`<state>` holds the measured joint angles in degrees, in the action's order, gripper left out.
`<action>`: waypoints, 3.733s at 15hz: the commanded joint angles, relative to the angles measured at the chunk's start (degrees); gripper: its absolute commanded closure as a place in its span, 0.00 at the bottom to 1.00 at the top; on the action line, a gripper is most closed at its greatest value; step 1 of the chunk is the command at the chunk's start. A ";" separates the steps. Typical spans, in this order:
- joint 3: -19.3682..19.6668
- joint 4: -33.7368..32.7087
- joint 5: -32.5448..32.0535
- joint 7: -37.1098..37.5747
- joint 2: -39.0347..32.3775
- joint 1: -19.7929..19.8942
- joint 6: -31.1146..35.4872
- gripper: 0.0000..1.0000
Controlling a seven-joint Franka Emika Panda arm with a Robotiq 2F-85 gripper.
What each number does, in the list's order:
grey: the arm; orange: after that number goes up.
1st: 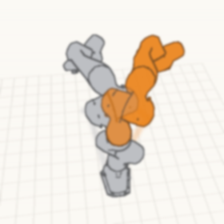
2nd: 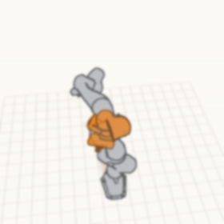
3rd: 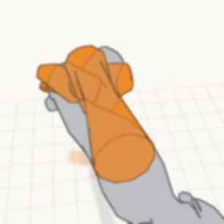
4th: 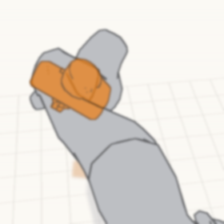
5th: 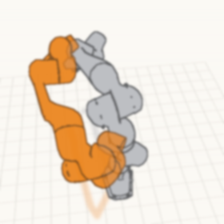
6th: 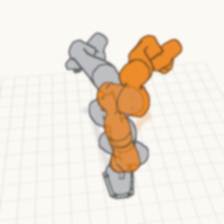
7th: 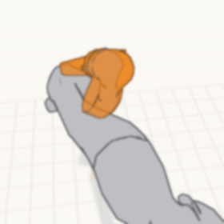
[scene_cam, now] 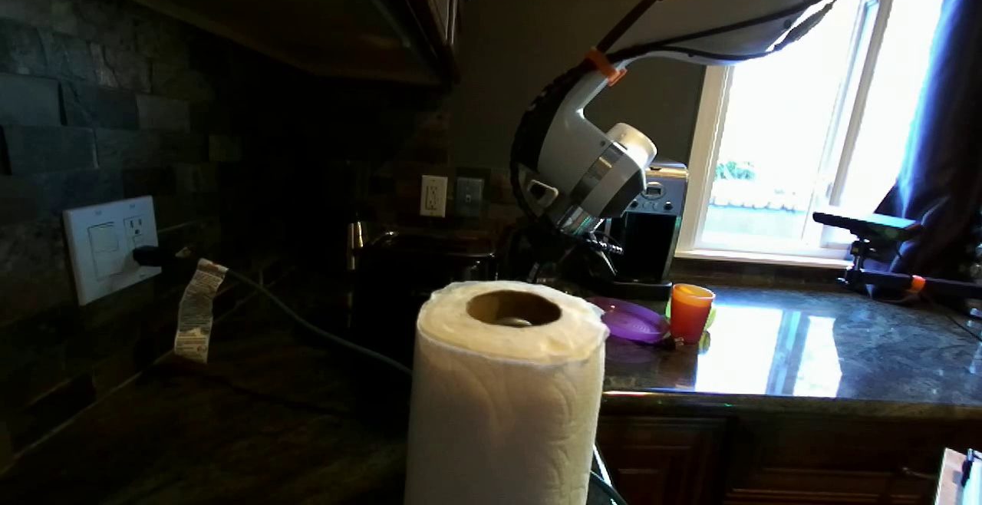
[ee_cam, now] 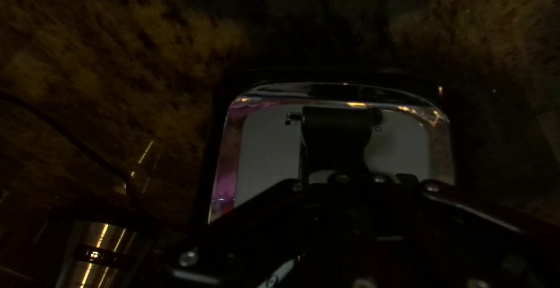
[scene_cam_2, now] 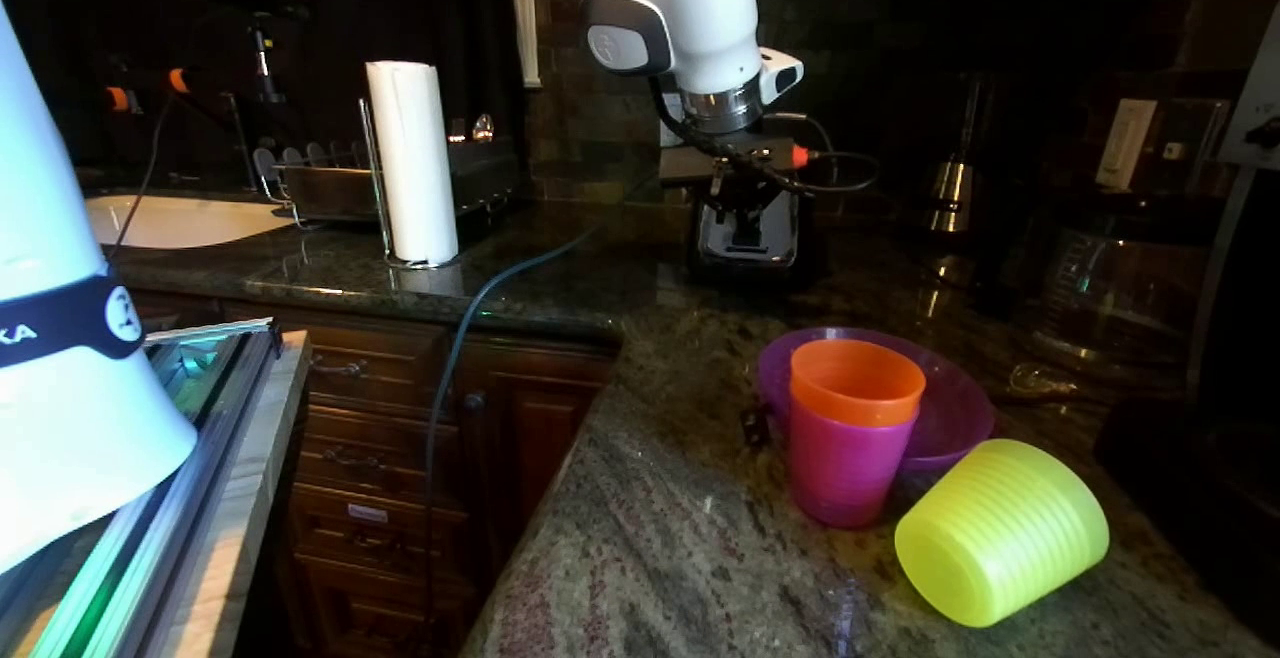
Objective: Push the toaster lever down
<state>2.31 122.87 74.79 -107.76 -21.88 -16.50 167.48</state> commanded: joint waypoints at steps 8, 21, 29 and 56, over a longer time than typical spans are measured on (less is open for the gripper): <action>0.00 0.84 -0.02 -2.49 -6.63 0.38 0.67 1.00; 0.47 0.47 -0.74 -0.23 -0.43 0.03 0.07 0.99; 0.87 1.21 -0.91 -0.27 -0.39 0.00 0.14 0.99; 10.30 18.21 -23.38 7.29 23.66 2.98 -18.01 0.66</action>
<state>11.23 137.25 56.31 -103.62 -4.51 -14.34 154.86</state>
